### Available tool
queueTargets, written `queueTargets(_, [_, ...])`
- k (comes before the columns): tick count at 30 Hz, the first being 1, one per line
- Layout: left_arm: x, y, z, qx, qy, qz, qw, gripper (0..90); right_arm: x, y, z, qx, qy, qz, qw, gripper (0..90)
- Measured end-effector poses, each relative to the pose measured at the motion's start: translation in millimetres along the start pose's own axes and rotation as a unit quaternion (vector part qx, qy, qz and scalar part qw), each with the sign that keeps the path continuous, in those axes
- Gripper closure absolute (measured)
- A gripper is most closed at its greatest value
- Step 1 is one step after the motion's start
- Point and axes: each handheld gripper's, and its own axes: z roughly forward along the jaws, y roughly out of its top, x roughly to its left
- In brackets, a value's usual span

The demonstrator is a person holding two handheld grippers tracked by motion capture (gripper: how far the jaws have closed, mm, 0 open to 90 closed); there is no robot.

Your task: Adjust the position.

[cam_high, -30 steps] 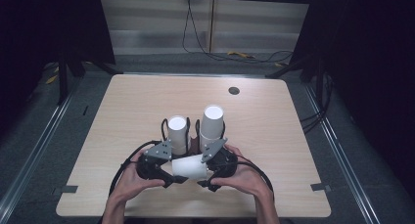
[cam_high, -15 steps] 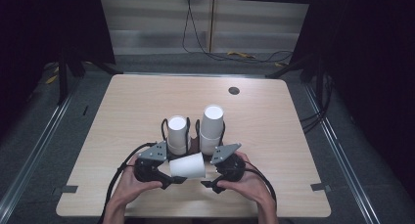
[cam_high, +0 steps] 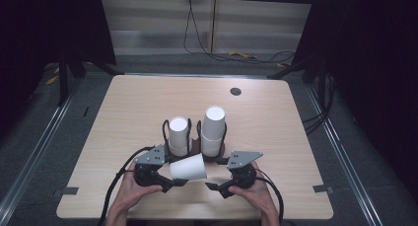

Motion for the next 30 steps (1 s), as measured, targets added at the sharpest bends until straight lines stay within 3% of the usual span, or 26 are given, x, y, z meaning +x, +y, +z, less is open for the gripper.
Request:
queueTargets(4, [-1.2,-0.6,0.0,-0.008,0.003,0.009,0.9999,33.6,1.4,-2.4,-1.7,-0.030,0.008,0.004,0.9995,14.9])
queueTargets(9, [-1.2,-7.0,-0.1,-0.034,0.002,0.003,0.9994,33.6,1.9,-4.6,-1.0,-0.053,0.018,0.010,0.9984,14.5])
queueTargets(18, [-2.1,-13.4,3.2,-0.034,-0.003,0.002,0.9994,33.5,2.5,-4.1,0.3,-0.078,0.029,0.016,0.9964,14.3])
queueTargets(30, [-4.4,-11.7,7.0,-0.034,-0.012,0.007,0.9993,33.5,-2.8,14.4,8.2,-0.082,0.064,0.005,0.9945,13.7])
